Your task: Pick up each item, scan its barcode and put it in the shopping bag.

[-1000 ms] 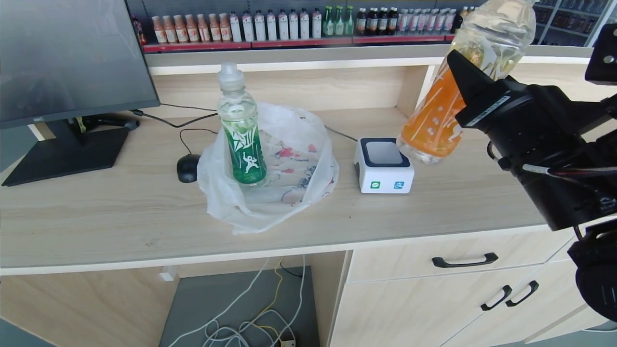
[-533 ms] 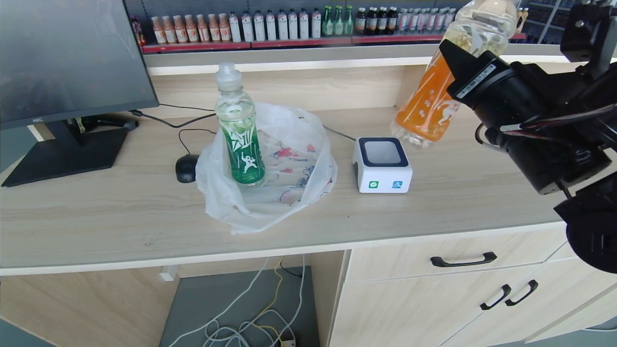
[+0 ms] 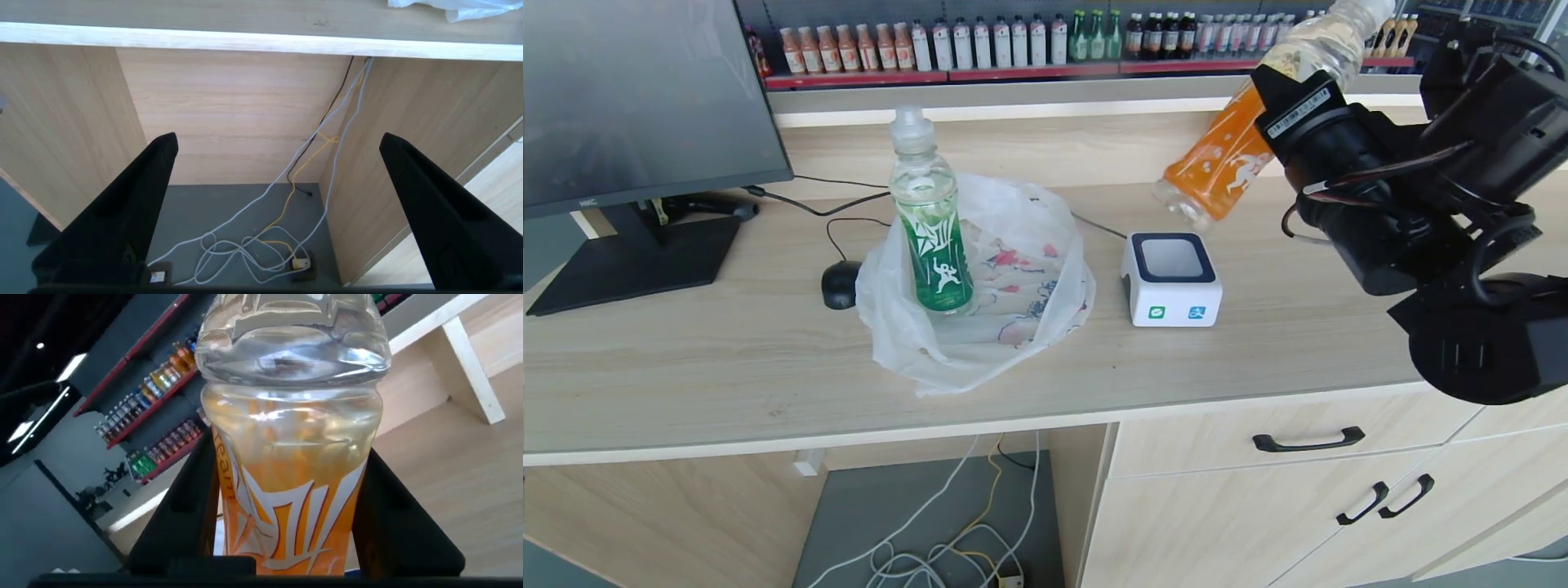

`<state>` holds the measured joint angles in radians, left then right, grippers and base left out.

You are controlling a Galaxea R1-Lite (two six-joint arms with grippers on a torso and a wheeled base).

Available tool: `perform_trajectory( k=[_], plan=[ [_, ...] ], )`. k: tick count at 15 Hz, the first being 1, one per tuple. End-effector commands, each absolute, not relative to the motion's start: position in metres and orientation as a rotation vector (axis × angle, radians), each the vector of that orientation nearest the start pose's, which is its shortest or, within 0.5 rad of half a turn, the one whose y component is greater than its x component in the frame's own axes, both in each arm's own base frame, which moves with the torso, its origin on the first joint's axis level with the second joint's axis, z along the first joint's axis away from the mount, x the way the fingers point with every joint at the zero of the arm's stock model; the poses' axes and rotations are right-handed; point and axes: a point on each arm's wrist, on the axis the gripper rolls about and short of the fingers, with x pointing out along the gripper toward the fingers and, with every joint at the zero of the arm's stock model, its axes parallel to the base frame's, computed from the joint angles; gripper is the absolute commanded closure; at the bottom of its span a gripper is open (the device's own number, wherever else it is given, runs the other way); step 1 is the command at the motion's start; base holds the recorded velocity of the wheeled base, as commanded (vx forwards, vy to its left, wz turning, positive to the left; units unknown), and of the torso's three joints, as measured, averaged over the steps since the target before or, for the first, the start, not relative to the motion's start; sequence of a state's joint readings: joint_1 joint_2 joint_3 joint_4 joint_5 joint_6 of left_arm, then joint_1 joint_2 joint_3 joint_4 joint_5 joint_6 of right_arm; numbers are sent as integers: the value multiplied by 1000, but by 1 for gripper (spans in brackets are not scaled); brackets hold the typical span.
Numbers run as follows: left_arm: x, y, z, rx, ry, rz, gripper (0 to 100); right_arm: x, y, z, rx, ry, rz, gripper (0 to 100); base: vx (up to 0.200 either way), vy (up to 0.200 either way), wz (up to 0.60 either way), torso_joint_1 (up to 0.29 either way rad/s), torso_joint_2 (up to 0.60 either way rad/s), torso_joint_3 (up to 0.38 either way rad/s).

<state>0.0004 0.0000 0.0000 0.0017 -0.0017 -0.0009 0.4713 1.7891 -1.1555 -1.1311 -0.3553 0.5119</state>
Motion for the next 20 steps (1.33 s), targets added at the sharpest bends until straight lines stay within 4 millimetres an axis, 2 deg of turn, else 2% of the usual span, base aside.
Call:
perform_trajectory(
  k=[1,4,9,15,20],
  plan=[
    [-23,0,75,-2,0,-2,0,322,155,285,746,-393,201,100,0,0,0,0,0,0],
    [-23,0,75,-2,2,-2,0,327,156,277,914,-353,146,100,0,0,0,0,0,0],
    [-23,0,75,-2,2,-2,0,333,155,265,1057,-283,109,100,0,0,0,0,0,0],
    [-23,0,75,-2,2,0,0,349,149,242,1128,-214,51,100,0,0,0,0,0,0],
    [-23,0,75,-2,2,-2,0,349,148,242,1148,-216,51,100,0,0,0,0,0,0]
  ],
)
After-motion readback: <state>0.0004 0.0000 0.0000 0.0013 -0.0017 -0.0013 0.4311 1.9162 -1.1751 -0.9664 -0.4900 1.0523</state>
